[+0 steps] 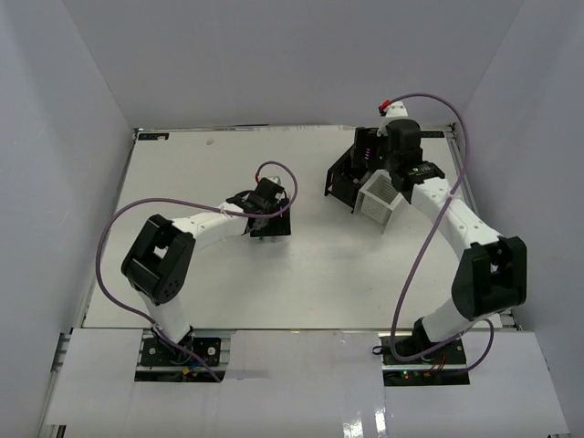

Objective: Sort the stationery into containers
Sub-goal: Place the pen in the storage box, then pick up the pen from the center of the board.

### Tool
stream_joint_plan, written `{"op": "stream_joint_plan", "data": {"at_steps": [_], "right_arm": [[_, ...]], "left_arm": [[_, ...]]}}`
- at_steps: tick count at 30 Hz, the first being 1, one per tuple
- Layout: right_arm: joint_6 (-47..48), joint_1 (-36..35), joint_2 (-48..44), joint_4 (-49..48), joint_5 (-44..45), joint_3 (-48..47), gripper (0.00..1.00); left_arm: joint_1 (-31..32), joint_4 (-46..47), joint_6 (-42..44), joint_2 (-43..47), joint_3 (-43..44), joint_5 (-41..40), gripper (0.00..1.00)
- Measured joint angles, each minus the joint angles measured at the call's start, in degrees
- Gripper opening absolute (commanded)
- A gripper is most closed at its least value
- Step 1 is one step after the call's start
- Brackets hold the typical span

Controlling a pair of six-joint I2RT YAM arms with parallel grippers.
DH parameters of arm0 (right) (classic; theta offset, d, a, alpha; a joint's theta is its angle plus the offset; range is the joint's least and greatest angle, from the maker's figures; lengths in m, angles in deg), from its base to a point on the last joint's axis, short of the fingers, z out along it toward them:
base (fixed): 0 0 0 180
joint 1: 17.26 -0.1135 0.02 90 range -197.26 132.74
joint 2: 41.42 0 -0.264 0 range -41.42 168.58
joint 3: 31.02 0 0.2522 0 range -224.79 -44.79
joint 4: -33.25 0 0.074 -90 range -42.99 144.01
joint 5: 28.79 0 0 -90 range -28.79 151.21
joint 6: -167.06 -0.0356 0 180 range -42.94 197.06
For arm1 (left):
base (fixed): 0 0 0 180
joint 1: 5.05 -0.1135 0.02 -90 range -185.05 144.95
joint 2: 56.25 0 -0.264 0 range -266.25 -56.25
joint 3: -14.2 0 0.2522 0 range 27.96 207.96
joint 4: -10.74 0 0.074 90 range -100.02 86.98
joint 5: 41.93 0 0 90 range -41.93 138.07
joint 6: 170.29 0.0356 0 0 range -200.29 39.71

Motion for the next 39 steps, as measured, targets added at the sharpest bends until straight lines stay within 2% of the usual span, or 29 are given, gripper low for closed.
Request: {"op": "stream_joint_plan", "data": {"at_steps": [11,15,19,21,27,33,39], "right_arm": [[0.6,0.0,-20.8,1.1,0.1,9.0,0.98],[0.4,0.0,-23.4,1.4,-0.4,12.2,0.98],[0.1,0.0,-23.9,1.8,-1.5,14.8,0.98],[-0.1,0.0,-23.9,2.1,-2.2,15.4,0.98],[-0.3,0.0,-24.0,2.1,-5.1,15.5,0.98],[-1.2,0.0,-21.4,3.5,-14.0,12.6,0.98],[-3.9,-1.1,-13.6,7.3,-25.6,3.8,0.98]], "left_arm": [[0.0,-1.6,0.7,-5.6,3.4,-2.3,0.57],[0.0,-2.4,1.4,-7.6,5.5,-3.5,0.44],[0.0,-3.1,1.8,-8.5,6.6,-4.5,0.32],[0.0,-3.3,1.8,-8.5,6.6,-4.7,0.21],[0.0,-3.5,2.0,-8.5,6.6,-4.8,0.06],[0.0,-4.5,3.5,-6.2,6.1,-4.5,0.0],[0.1,1.6,10.7,8.8,-0.6,-0.7,0.0]]}}
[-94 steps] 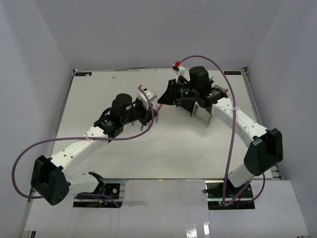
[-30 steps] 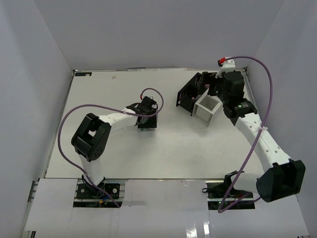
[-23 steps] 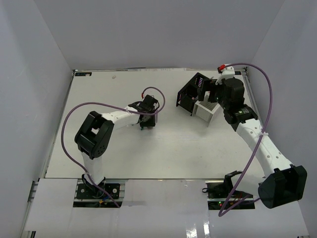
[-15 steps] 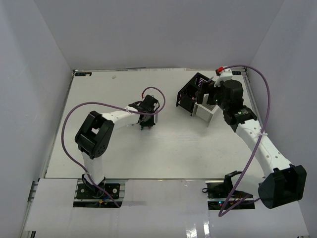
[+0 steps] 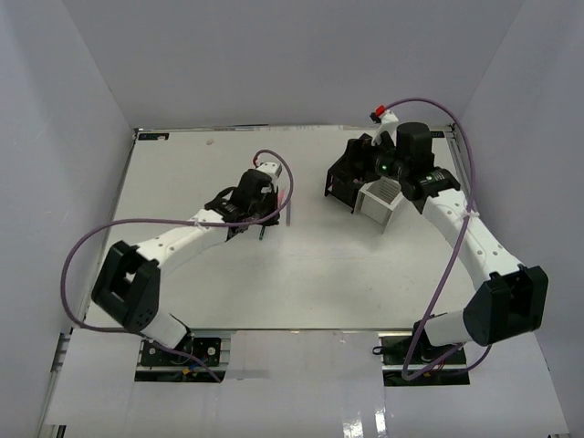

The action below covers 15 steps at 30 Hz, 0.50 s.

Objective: Sort the stationery into containers
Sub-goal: Pick up the pen from the center of the board, then place the pen in the storage box.

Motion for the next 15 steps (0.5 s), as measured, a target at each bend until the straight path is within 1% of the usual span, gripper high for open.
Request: {"op": "stream_joint_plan", "data": {"at_steps": [3,6,9,12,15], "right_arm": [[-1.2,-1.8,4.3,2.5,-4.5,-4.8,0.97],[-2.5,-3.8,7.3,4.0,-8.1,-8.0,0.94],[-3.8,-5.7,9.6,5.0,-10.7,-9.8,0.93],[-4.7,-7.5,11.6,5.3,-12.2,-10.9,0.92],[-5.2,-9.1,13.4,5.6,-13.1,-11.5,0.89]], "left_arm": [[0.0,5.7,5.0,8.8,-4.3,4.5,0.0],[0.0,11.1,9.9,14.8,-7.8,10.1,0.0],[0.0,14.9,13.2,17.7,-10.6,14.7,0.0],[0.2,16.6,14.8,18.2,-11.6,17.7,0.0],[0.3,18.3,15.7,18.2,-11.9,19.8,0.0]]}}
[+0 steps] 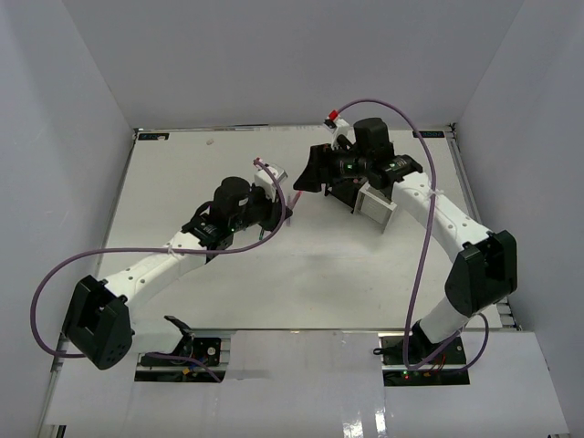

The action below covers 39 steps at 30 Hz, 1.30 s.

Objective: Sort the stationery into containers
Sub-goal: Place the pen in the storage box.

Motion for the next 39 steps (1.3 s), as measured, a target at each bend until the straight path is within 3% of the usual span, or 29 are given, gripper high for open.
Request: {"op": "stream_joint_plan", "data": {"at_steps": [3,6,9,10,13,15,16,17,20,21,23,33,39], "right_arm": [[-0.5,-1.4,1.3,0.4,-0.9,-0.4,0.82],[-0.8,-2.4,2.1,0.6,-1.3,-0.4,0.67],[-0.9,-3.0,2.2,0.9,-1.9,-0.4,0.46],[-0.9,-3.1,2.2,0.8,-2.1,-0.4,0.34],[-1.4,-3.1,2.2,0.8,-2.5,-0.4,0.15],[-1.7,-3.3,2.2,0.8,-3.0,-0.6,0.09],[-1.6,-3.4,2.2,0.9,-2.8,-0.7,0.08],[-1.5,-3.4,2.2,0.9,-2.8,-0.7,0.08],[-0.8,-3.2,2.2,0.9,-1.6,-0.9,0.08],[-0.4,-3.0,2.2,0.9,-0.7,-1.0,0.08],[0.7,-2.3,2.1,0.9,1.9,-1.2,0.08],[10.6,1.7,1.0,-3.0,32.7,-1.7,0.08],[12.6,3.7,4.1,-8.7,42.6,-1.8,0.13]], "left_arm": [[0.0,1.2,0.6,0.3,0.0,1.1,0.0],[0.0,2.4,1.1,0.5,0.0,1.7,0.0],[0.0,3.4,1.4,0.5,0.0,2.1,0.0],[0.0,3.6,1.5,0.5,0.0,2.1,0.0],[0.0,3.8,1.5,0.5,-0.1,2.3,0.04],[0.0,4.2,1.6,0.6,-0.5,2.2,0.14],[0.0,4.5,1.6,0.7,-0.8,2.2,0.21],[0.0,4.7,1.5,0.7,-1.0,2.2,0.37],[0.0,4.9,0.9,0.8,-1.2,1.4,0.67],[0.0,4.9,0.7,0.8,-1.4,0.8,0.84],[0.0,4.2,-0.8,0.8,-1.6,-1.1,0.98],[0.0,-3.0,-12.0,-3.2,-1.6,-9.7,0.98],[0.0,-7.1,-18.5,-8.2,-1.2,-12.3,0.98]]}}
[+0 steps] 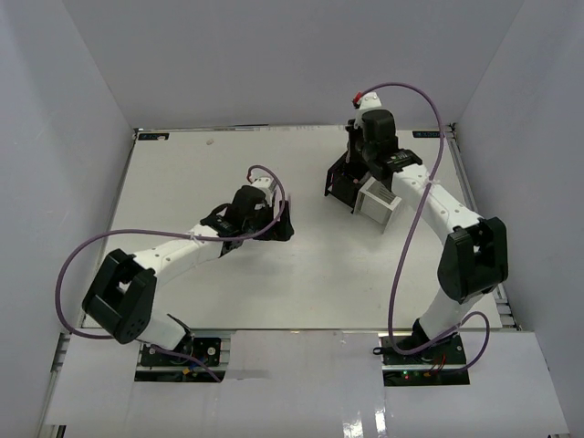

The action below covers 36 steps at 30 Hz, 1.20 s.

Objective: Sort the stationery into containers
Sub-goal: Place the pen in the storage box.

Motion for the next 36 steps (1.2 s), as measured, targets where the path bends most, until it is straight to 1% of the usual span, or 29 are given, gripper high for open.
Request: {"op": "stream_joint_plan", "data": {"at_steps": [4,7,8,10,11,13,14,16,17,20,24,29,33,36], "right_arm": [[0.0,0.2,4.4,-0.9,3.4,0.0,0.15],[0.0,0.2,6.4,-1.0,4.6,0.3,0.24],[0.0,0.2,6.5,-1.1,4.9,0.7,0.33],[-0.2,0.2,6.5,-1.3,5.2,1.2,0.46],[-0.2,0.2,6.5,-1.4,5.3,1.4,0.56],[-0.2,0.2,6.4,-1.8,5.5,2.0,0.64],[-0.1,0.2,6.3,-1.8,5.6,2.3,0.71],[-0.1,0.2,5.5,-1.7,5.7,3.4,0.79],[-0.1,0.2,4.8,-1.6,5.8,4.0,0.86],[-0.2,0.2,1.5,-1.2,5.9,5.5,0.93],[-0.2,0.2,-6.8,-0.9,5.5,8.3,0.96],[-0.5,0.2,-17.9,-1.2,5.0,13.3,0.97],[-0.7,0.2,-23.2,-1.4,4.8,17.5,0.97],[-0.8,0.2,-24.7,-1.0,4.7,20.3,0.97]], "left_arm": [[0.0,-2.9,-3.2,-4.7,1.9,-1.2,0.98],[0.0,-4.8,-4.7,-7.7,4.4,-1.8,0.97],[0.0,-5.2,-5.1,-8.6,5.5,-2.1,0.97],[0.0,-6.1,-5.8,-10.4,7.6,-2.6,0.96],[0.0,-6.5,-6.1,-11.5,8.9,-3.0,0.96],[0.0,-7.6,-6.7,-13.7,11.5,-4.0,0.95],[0.0,-8.0,-6.9,-14.7,12.6,-4.3,0.95],[0.0,-9.1,-7.4,-17.0,15.0,-5.2,0.93],[0.0,-9.3,-7.6,-18.0,16.0,-5.5,0.92],[0.0,-10.5,-8.2,-21.0,18.2,-6.6,0.88],[0.0,-12.3,-8.7,-24.6,19.7,-8.2,0.78],[0.0,-14.0,-8.7,-28.2,22.6,-9.6,0.72],[0.0,-14.8,-8.5,-30.8,25.7,-10.8,0.69],[0.0,-15.3,-7.9,-32.9,28.3,-11.8,0.67]]}}
